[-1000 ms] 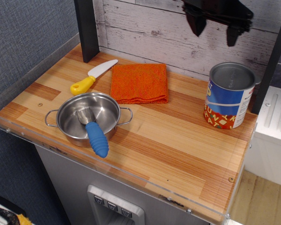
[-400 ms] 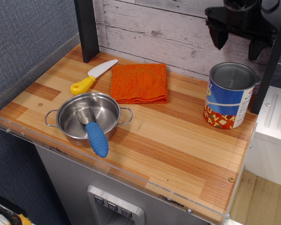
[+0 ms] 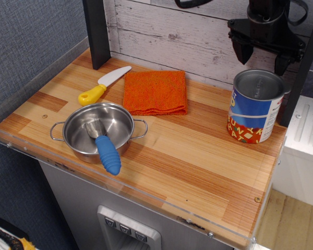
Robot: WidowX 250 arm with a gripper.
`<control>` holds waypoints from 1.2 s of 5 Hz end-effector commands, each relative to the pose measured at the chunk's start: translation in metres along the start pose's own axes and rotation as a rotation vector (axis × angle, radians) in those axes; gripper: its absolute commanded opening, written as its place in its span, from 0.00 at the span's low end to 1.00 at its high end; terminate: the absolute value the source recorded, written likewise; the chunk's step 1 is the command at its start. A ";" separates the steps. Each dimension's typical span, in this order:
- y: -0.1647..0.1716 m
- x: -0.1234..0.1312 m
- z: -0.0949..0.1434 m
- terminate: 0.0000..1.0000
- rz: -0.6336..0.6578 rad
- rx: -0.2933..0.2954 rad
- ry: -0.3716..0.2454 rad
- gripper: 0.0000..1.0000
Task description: Move the tin box bottom right side corner of the table
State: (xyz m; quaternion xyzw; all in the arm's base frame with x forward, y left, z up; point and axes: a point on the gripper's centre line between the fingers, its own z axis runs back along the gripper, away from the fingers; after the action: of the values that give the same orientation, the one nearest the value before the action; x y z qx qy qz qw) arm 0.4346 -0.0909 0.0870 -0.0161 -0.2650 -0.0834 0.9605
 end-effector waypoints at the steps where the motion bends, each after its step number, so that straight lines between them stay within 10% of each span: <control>1: -0.011 -0.010 0.023 0.00 -0.076 -0.083 0.013 1.00; 6: -0.020 -0.075 0.045 0.00 -0.087 -0.028 0.074 1.00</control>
State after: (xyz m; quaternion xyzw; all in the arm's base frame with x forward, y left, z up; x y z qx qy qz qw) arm 0.3443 -0.0936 0.0632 -0.0113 -0.1984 -0.1258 0.9720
